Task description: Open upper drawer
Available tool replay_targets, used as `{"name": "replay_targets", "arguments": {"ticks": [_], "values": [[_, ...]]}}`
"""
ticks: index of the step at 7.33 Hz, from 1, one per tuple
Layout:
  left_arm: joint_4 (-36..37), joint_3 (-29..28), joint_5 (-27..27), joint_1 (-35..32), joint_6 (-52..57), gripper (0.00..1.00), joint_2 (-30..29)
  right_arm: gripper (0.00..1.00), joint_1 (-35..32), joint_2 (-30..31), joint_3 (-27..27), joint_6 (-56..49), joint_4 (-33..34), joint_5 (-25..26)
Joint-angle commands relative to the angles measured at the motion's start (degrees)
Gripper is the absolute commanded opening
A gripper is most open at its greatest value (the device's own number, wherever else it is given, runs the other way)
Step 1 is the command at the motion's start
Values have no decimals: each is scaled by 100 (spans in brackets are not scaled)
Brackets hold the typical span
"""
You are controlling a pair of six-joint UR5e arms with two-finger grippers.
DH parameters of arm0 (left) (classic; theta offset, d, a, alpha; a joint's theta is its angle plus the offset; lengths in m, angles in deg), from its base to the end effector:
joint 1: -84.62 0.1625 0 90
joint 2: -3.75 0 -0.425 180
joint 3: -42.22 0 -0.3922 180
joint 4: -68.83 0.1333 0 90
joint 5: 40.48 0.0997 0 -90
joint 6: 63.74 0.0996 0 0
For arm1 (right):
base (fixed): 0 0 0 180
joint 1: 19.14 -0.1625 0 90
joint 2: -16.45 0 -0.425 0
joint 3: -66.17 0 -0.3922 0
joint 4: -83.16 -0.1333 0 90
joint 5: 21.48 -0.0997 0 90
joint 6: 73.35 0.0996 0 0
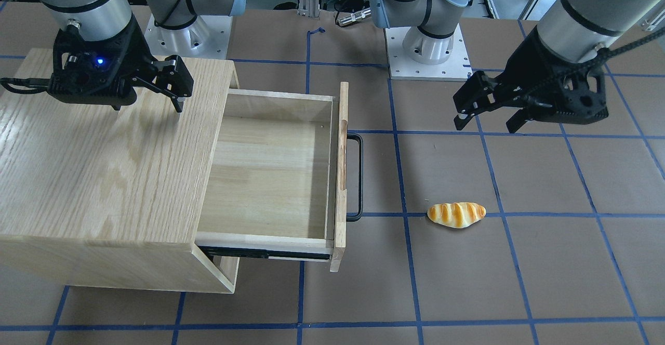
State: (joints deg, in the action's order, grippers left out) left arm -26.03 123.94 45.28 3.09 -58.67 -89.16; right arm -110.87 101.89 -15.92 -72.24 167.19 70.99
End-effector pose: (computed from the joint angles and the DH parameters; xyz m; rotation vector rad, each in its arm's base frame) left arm -0.0636 -0.5278 0.5252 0.0905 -3.0677 0.0270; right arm 0.1447 -0.5162 0.5051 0.0183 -3.0965 -0.0691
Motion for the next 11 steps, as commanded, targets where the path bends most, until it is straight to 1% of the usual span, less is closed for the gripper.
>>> {"name": "replay_targets", "arguments": {"ticks": [1, 3, 4, 5, 11], "values": [[-59, 72, 283, -47, 20, 100, 203, 100, -3, 0, 0, -6, 0, 0], [-59, 46, 387, -266, -41, 100, 221, 100, -3, 0, 0, 3, 0, 0], [10, 28, 466, -589, -233, 100, 125, 100, -3, 0, 0, -6, 0, 0], [107, -7, 432, -705, -374, 100, 89, 100, -3, 0, 0, 3, 0, 0], [99, 72, 441, -706, -375, 100, 142, 100, -3, 0, 0, -6, 0, 0]]}}
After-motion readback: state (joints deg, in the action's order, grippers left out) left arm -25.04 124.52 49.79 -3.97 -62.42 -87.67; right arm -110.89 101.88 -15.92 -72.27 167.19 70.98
